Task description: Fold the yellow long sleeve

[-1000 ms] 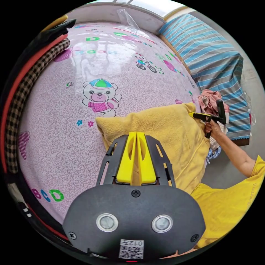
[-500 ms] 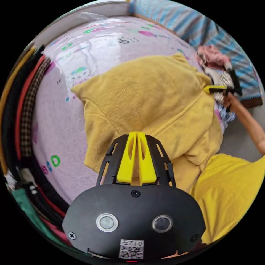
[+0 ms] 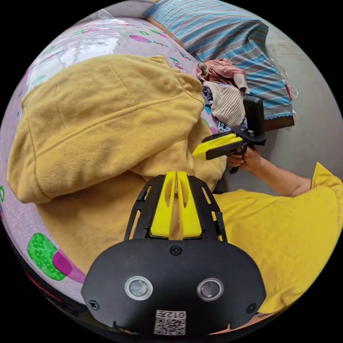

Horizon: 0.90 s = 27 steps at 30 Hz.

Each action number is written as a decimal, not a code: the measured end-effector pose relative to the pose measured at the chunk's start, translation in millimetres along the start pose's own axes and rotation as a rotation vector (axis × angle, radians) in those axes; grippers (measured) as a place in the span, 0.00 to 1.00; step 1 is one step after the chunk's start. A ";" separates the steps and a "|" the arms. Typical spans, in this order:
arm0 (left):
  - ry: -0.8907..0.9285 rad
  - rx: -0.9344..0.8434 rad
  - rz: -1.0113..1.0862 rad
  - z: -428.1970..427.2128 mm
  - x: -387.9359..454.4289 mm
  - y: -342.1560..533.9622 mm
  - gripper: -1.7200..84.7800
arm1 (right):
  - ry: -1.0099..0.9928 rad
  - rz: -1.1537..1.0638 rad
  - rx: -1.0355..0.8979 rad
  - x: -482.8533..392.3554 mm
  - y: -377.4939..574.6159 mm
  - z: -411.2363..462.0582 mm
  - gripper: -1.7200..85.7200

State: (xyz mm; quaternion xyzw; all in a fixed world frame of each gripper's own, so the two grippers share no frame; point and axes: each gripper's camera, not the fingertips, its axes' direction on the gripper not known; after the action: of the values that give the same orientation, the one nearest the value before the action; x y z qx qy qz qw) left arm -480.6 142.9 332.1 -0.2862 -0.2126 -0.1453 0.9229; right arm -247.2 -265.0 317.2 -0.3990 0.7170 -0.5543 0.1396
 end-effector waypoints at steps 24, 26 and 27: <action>-0.234 0.174 -0.656 -135.1 -86.5 340.3 0.12 | 0.275 0.462 -0.105 92.9 244.2 -110.2 0.16; -0.174 0.135 -0.670 -130.4 -90.7 353.0 0.13 | 0.261 0.490 -0.125 102.7 256.7 -111.3 0.17; -0.158 0.123 -0.675 -128.1 -91.9 356.0 0.14 | 0.255 0.494 -0.132 104.9 258.9 -110.4 0.18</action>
State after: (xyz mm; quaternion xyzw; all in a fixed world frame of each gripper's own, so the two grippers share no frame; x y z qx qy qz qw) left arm -381.9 363.3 26.8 -0.1542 -0.3745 -0.4065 0.8190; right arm -493.6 -248.5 146.2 -0.1477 0.8388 -0.5012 0.1528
